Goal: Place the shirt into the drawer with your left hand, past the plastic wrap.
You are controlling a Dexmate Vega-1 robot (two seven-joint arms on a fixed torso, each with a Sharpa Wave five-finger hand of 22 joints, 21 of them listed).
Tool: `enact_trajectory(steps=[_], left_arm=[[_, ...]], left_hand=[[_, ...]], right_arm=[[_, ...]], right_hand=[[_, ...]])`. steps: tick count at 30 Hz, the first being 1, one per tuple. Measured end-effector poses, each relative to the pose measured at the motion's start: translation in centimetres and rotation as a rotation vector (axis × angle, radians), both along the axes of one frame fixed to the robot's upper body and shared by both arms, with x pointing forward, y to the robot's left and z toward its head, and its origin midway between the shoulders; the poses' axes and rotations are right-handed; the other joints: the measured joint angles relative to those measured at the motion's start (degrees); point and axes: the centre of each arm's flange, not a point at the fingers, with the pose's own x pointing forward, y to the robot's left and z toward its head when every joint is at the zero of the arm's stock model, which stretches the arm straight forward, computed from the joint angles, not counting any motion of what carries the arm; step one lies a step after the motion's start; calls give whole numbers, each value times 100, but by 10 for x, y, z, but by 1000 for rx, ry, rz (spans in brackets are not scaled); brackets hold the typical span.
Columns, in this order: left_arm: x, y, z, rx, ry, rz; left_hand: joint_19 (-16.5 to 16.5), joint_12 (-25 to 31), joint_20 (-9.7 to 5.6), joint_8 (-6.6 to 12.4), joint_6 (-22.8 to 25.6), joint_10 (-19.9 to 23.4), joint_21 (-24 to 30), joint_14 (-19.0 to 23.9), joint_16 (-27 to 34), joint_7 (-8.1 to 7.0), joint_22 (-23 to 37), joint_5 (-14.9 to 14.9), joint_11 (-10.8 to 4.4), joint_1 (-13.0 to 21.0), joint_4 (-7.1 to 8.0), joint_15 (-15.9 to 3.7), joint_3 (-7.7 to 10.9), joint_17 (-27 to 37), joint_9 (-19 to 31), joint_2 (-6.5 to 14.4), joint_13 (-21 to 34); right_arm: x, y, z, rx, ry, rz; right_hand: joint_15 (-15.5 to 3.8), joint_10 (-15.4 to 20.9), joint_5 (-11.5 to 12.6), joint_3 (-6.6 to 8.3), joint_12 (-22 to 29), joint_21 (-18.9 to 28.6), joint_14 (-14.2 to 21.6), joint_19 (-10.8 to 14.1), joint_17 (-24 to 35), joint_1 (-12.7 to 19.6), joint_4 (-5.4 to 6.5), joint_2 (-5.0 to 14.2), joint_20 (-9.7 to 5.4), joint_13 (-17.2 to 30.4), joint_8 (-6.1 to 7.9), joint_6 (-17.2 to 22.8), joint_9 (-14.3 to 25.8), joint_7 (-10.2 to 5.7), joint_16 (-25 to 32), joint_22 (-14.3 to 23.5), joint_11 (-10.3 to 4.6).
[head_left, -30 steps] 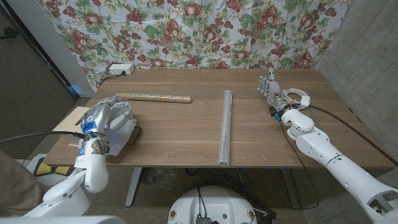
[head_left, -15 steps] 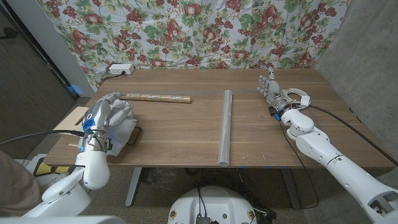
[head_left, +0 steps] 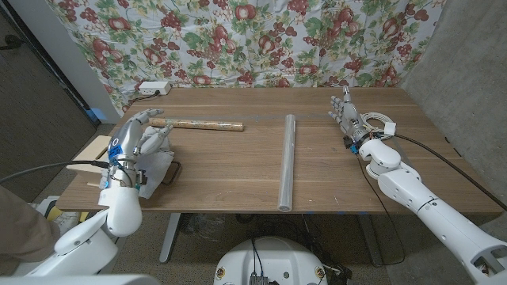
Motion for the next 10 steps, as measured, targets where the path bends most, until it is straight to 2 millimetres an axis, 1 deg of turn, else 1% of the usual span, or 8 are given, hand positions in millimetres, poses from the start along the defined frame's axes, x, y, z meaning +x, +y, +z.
enact_trajectory(steps=[3, 4, 8, 10], left_arm=[[0, 0, 0, 3, -1, 1], [-3, -9, 6, 2, -19, -19], [-7, -13, 9, 7, -27, -24], [-8, -14, 10, 9, -29, -23]], left_hand=[[0, 0, 0, 0, 0, 0, -13, 0, 0, 0, 0, 0, 0, 0, 0, 0, 0, 0, 0, 0, -10], [0, 0, 0, 0, 0, -5, -13, 0, 0, 0, 0, 0, 5, 0, 0, 0, 0, -11, 0, 0, -21], [0, 0, 0, 0, 0, -21, -13, 0, 0, 0, 0, 0, 21, 0, -3, 0, -2, -26, 0, 0, -27], [0, 0, 0, 0, 0, -21, -21, 0, 0, 0, 0, 22, 21, 0, -8, 0, -40, -30, 0, 0, -27]], right_arm=[[0, -1, 0, 1, 1, -2], [0, -2, 0, 7, -6, 1], [1, -4, -2, 13, -5, 3], [3, -4, -2, 18, -7, 8]], right_hand=[[0, 0, 0, 0, 0, 0, 0, 0, 0, 0, 0, 0, 0, 0, 0, 0, 0, 0, 0, 0, 0], [0, 0, 0, 0, 0, 0, 0, 0, 0, 0, 0, 0, 0, 0, 0, 0, 0, 0, 0, 0, 0], [0, 0, 0, 0, 0, 0, 0, 0, 0, 0, 0, 0, 0, 0, 0, 0, 0, 0, 0, 0, 0], [0, 0, 0, 0, 0, 0, 0, 0, 0, 0, 0, 0, 0, 0, 0, 0, 0, 0, 0, 0, 0]])
